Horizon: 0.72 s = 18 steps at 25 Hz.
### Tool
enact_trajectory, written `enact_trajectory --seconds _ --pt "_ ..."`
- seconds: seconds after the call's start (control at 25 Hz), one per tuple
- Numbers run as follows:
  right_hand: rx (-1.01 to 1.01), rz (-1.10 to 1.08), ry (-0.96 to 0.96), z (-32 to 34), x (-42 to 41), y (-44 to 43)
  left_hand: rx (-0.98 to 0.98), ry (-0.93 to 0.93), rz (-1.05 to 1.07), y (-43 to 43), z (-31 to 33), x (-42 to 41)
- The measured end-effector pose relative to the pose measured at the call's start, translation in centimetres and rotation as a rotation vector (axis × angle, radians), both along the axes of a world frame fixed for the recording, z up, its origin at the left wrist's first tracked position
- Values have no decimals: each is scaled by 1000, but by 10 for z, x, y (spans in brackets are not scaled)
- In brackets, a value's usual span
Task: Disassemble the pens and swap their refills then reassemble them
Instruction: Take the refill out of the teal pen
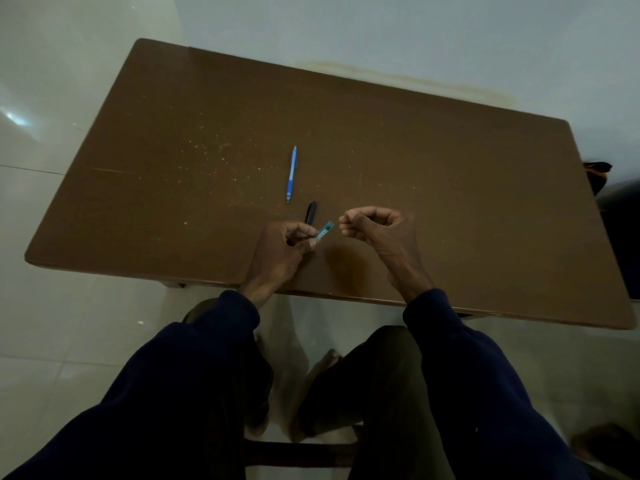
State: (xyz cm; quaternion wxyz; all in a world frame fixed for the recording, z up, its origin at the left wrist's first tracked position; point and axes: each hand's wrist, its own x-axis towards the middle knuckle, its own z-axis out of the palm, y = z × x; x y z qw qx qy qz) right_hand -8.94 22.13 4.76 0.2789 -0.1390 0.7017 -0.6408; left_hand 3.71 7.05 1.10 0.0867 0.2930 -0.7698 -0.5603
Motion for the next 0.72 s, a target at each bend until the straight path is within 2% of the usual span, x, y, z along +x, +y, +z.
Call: enact_trajectory --seconds 0.36,0.72 --pt "-43 -104 14 6 -5 3 -9 0 19 -1 0 1" --pt "-119 -189 -144 9 -15 23 -51 -32 -22 9 3 -4"
